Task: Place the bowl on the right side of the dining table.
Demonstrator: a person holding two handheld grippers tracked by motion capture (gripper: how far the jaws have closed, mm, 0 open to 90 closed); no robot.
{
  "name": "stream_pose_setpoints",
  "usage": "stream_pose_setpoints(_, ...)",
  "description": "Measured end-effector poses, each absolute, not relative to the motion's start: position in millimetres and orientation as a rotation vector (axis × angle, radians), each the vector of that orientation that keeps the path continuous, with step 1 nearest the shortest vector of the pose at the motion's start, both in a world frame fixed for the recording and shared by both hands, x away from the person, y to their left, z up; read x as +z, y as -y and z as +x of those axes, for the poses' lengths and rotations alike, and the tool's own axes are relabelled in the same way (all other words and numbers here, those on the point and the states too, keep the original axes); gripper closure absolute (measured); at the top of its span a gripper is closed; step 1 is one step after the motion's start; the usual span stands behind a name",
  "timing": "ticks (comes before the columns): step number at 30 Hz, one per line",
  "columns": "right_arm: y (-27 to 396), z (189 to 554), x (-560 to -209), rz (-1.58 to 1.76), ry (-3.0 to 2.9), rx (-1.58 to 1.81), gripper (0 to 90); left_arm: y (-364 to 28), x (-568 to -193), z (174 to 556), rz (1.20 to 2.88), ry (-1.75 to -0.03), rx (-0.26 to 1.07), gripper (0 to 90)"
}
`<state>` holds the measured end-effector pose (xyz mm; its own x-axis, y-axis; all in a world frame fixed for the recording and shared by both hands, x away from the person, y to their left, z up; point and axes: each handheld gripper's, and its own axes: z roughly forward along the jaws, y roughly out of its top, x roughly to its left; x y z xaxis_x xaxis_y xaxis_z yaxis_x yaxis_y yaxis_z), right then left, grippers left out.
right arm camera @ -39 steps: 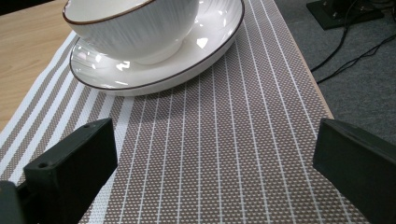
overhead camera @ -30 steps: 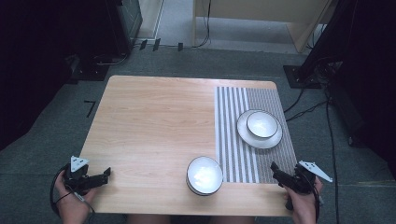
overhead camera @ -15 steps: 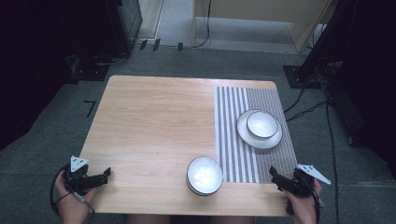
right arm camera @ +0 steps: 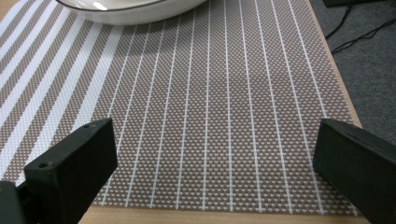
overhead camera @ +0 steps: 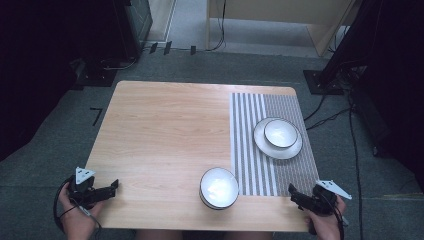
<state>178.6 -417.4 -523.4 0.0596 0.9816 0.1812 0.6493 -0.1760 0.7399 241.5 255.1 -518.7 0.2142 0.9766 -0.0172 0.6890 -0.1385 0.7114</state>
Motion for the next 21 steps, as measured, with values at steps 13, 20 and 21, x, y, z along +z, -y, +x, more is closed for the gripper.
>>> stream_pose_setpoints(13,417.2,173.5,-526.1,1.829,-1.665,0.872,0.0,-255.0,-518.7,241.5,1.898,-1.538,0.624,0.0)
stream_pose_setpoints(20,411.8,173.9,-527.7,1.788,-1.702,0.786,0.0,-255.0,-518.7,241.5,1.899,-1.537,0.624,0.0)
stream_pose_setpoints(21,410.7,174.3,-528.2,1.776,-1.708,0.771,0.0,-255.0,-518.7,241.5,1.899,-1.538,0.624,0.0)
